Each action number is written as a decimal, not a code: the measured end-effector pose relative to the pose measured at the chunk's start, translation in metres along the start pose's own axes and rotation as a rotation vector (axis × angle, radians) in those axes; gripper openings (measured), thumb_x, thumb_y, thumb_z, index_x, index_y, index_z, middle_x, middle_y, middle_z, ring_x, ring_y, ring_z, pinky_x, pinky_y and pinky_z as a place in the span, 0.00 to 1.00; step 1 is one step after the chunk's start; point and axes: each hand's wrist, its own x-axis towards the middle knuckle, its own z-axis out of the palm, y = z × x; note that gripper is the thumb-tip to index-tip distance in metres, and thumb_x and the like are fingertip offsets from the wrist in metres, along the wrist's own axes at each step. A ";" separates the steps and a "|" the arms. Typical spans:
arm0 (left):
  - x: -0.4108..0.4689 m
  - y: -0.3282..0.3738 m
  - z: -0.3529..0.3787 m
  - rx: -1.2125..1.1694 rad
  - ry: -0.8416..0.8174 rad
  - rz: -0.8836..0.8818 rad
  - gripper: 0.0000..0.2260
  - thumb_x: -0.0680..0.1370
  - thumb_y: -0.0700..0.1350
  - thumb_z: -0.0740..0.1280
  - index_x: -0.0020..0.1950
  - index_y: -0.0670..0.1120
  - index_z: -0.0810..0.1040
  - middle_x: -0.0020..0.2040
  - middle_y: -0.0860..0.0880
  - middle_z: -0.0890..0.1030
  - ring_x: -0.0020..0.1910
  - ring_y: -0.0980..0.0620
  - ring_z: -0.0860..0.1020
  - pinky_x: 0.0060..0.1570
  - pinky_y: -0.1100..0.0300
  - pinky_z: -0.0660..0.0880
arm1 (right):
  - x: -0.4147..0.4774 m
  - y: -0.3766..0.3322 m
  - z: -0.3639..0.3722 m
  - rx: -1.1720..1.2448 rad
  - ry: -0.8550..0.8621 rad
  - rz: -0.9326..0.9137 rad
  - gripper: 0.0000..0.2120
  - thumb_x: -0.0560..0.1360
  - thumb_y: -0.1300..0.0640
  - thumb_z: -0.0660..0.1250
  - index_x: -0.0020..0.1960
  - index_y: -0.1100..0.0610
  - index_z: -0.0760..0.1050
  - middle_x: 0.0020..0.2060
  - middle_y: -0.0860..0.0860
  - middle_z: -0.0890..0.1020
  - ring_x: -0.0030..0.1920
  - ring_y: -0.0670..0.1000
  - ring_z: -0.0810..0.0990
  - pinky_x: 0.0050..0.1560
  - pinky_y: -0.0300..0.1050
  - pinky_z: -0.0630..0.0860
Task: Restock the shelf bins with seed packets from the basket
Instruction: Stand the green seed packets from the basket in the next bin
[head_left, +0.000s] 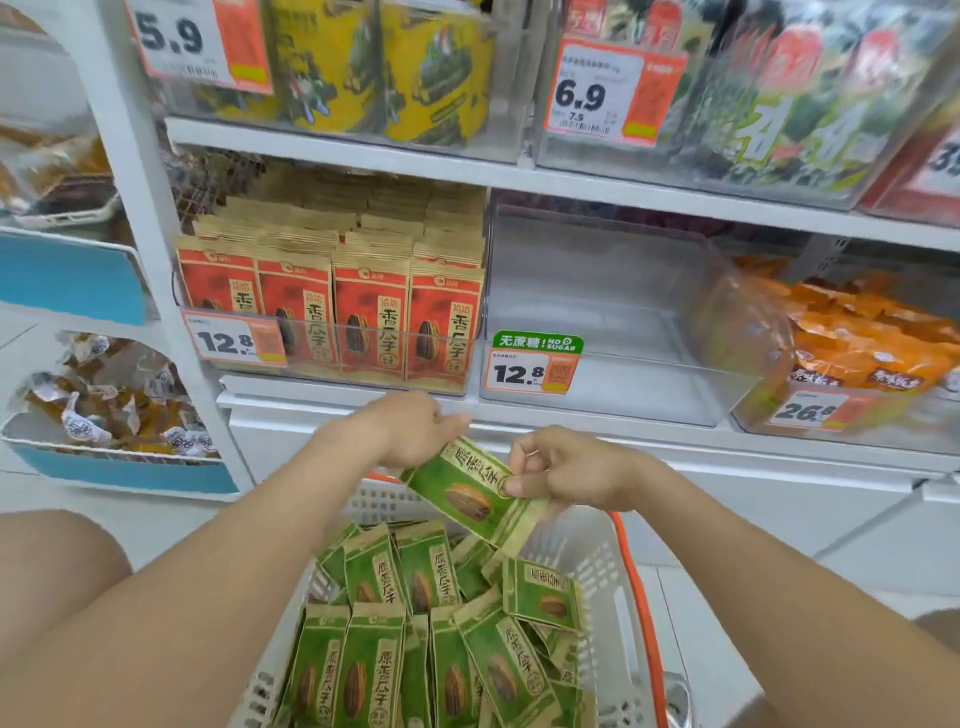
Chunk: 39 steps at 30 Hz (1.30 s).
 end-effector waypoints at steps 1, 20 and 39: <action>-0.003 0.005 -0.003 -0.122 0.083 0.007 0.27 0.85 0.65 0.57 0.41 0.45 0.76 0.38 0.47 0.79 0.39 0.47 0.78 0.41 0.54 0.71 | -0.005 -0.003 -0.001 0.087 0.009 -0.019 0.08 0.82 0.62 0.70 0.47 0.57 0.73 0.41 0.59 0.82 0.39 0.50 0.84 0.37 0.41 0.81; -0.017 0.057 -0.062 0.129 0.887 0.368 0.08 0.82 0.45 0.61 0.59 0.48 0.75 0.56 0.50 0.75 0.56 0.47 0.73 0.57 0.47 0.72 | -0.037 -0.131 -0.088 0.301 0.810 -0.008 0.12 0.79 0.50 0.65 0.54 0.58 0.79 0.41 0.56 0.84 0.33 0.55 0.83 0.30 0.45 0.80; 0.082 0.044 -0.050 0.775 0.891 0.485 0.31 0.84 0.66 0.54 0.48 0.42 0.84 0.65 0.36 0.76 0.63 0.33 0.74 0.65 0.36 0.66 | 0.173 -0.104 -0.175 -0.200 0.939 0.044 0.19 0.79 0.59 0.68 0.69 0.56 0.73 0.63 0.55 0.81 0.64 0.59 0.80 0.57 0.47 0.78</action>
